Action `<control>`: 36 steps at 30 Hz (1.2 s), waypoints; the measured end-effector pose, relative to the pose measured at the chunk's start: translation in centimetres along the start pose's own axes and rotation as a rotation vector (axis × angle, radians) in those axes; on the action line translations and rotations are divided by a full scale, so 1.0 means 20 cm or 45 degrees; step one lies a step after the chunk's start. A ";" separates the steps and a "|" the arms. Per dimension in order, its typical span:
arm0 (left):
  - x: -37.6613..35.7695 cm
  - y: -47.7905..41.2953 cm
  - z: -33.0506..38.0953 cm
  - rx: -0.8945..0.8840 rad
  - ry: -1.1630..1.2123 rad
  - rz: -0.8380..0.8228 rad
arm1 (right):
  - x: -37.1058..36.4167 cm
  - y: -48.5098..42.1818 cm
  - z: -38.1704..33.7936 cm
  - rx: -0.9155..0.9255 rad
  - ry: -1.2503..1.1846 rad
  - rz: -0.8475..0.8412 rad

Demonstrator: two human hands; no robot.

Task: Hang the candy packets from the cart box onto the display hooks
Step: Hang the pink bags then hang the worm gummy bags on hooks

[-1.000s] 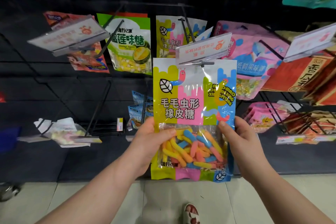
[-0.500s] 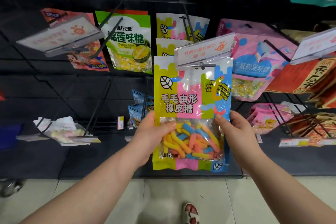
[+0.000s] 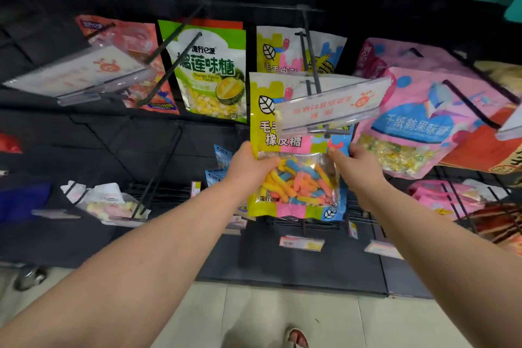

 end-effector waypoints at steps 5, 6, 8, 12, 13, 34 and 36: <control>-0.01 -0.13 0.02 -0.064 -0.049 0.052 | -0.03 -0.11 -0.04 -0.017 0.101 -0.012; -0.01 -0.15 0.02 -0.063 -0.031 0.063 | -0.03 -0.13 -0.04 -0.019 0.129 -0.008; -0.01 -0.17 0.01 -0.041 -0.044 0.078 | -0.03 -0.13 -0.03 -0.010 0.170 0.016; -0.01 -0.16 0.01 0.001 -0.166 0.060 | -0.03 -0.11 -0.02 0.020 0.316 0.033; -0.01 -0.15 0.01 0.019 -0.195 0.064 | -0.02 -0.10 -0.02 0.026 0.366 0.034; 0.37 0.62 0.17 -0.387 -1.526 -0.220 | -0.12 0.77 -0.34 0.543 1.656 -0.128; 0.43 0.70 0.18 -0.380 -1.520 -0.210 | -0.14 0.85 -0.37 0.550 1.668 -0.162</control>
Point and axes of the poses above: each hand's wrist, its own y-axis away from the middle knuckle, its own x-axis out of the back of the hand, z = x × y, the point moved 5 cm from there along -y, towards the middle knuckle, and after that the axes turned 10 degrees about y, right-handed, at the moved point
